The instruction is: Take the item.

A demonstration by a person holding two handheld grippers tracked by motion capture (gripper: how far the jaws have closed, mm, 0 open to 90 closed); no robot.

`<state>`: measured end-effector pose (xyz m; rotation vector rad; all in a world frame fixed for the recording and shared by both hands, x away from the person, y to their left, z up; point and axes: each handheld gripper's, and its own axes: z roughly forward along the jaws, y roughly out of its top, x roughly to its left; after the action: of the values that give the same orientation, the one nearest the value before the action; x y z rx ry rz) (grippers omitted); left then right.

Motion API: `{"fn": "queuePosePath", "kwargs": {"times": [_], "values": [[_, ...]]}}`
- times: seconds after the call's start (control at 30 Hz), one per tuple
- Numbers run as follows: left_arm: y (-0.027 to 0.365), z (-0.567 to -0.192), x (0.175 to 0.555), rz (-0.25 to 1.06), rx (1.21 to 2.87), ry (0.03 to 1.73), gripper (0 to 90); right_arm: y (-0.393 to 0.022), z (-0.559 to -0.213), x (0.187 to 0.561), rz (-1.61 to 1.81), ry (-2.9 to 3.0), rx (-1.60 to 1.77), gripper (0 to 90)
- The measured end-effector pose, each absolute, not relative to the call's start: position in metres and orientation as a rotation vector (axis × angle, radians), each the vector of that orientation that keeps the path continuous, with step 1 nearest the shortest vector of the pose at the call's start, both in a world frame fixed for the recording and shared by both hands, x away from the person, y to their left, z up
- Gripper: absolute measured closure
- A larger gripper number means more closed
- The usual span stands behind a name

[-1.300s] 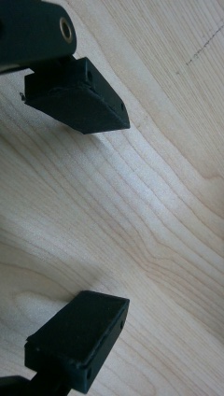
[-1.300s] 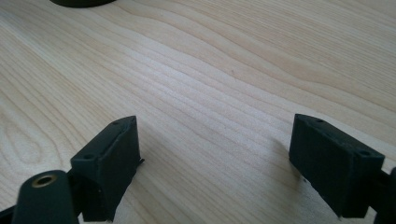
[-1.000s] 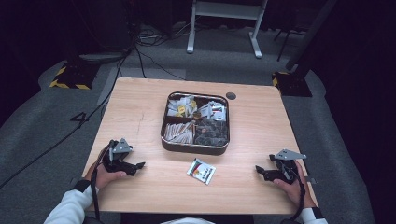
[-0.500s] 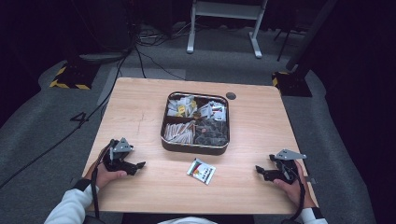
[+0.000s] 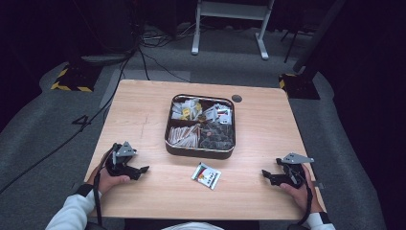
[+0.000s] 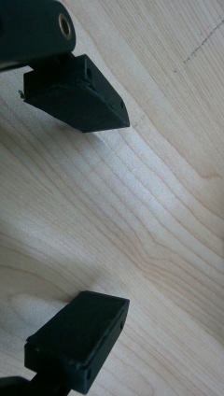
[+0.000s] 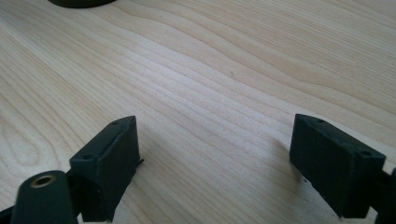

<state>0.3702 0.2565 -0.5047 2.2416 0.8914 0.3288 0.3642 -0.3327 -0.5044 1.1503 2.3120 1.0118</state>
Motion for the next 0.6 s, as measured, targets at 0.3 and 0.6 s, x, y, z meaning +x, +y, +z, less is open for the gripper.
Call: {"fn": "queuePosePath", "kwargs": {"times": [0.3, 0.6], "values": [[0.2561, -0.5048, 0.3714, 0.324, 2.241, 0.891, 12.7, -0.332, -0.5044, 0.3651, 1.008, 2.308, 1.157, 15.7], [0.2555, -0.5048, 0.3723, 0.325, 2.24, 0.892, 12.7, -0.3324, -0.5045, 0.3652, 1.011, 2.303, 1.163, 15.8]]}}
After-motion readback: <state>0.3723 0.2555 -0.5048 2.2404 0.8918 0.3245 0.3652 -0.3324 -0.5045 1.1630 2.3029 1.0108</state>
